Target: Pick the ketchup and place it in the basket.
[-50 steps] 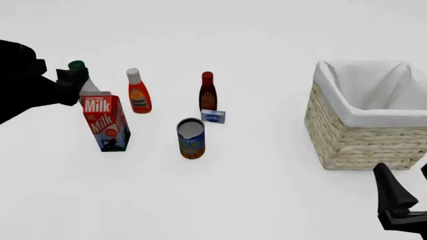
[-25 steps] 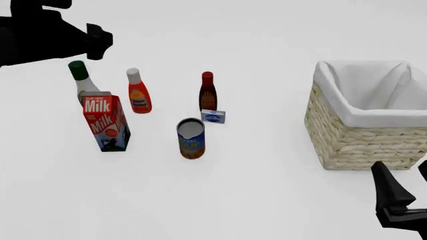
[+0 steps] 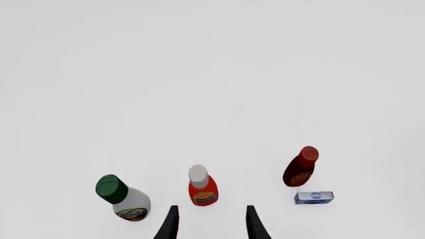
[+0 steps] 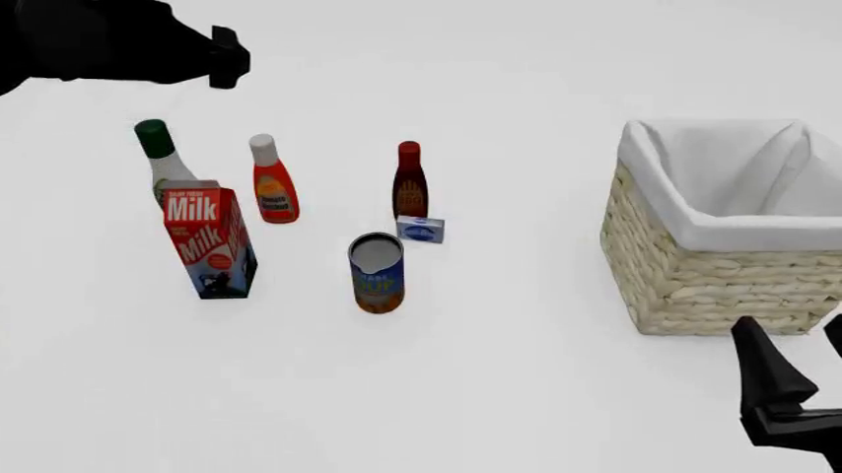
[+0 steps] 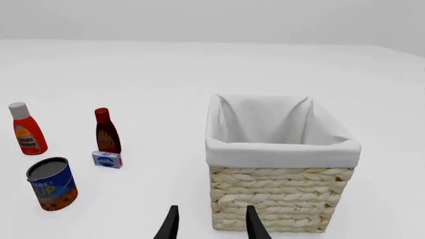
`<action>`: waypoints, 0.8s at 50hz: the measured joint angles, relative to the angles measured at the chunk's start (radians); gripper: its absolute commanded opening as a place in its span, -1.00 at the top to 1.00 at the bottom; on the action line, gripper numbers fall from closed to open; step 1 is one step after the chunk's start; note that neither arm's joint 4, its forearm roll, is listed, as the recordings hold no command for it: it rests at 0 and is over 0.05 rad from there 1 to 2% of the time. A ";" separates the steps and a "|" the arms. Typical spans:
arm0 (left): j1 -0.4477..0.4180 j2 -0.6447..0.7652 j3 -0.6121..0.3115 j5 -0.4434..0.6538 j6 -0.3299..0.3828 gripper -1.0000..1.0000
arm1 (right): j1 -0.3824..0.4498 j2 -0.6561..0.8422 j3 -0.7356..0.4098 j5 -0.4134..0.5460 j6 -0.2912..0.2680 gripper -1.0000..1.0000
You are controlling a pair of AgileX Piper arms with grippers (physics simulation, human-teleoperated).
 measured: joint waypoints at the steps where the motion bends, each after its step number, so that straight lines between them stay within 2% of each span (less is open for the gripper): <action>1: 0.001 0.009 -0.008 0.001 0.000 -1.00 | 0.000 0.001 0.000 -0.001 0.000 -1.00; 18: 0.003 0.127 -0.080 -0.018 -0.014 -1.00 | -0.001 0.029 0.000 -0.022 0.004 -1.00; 40: 0.012 0.222 -0.098 -0.072 -0.027 -1.00 | -0.001 0.081 0.000 -0.060 0.009 -1.00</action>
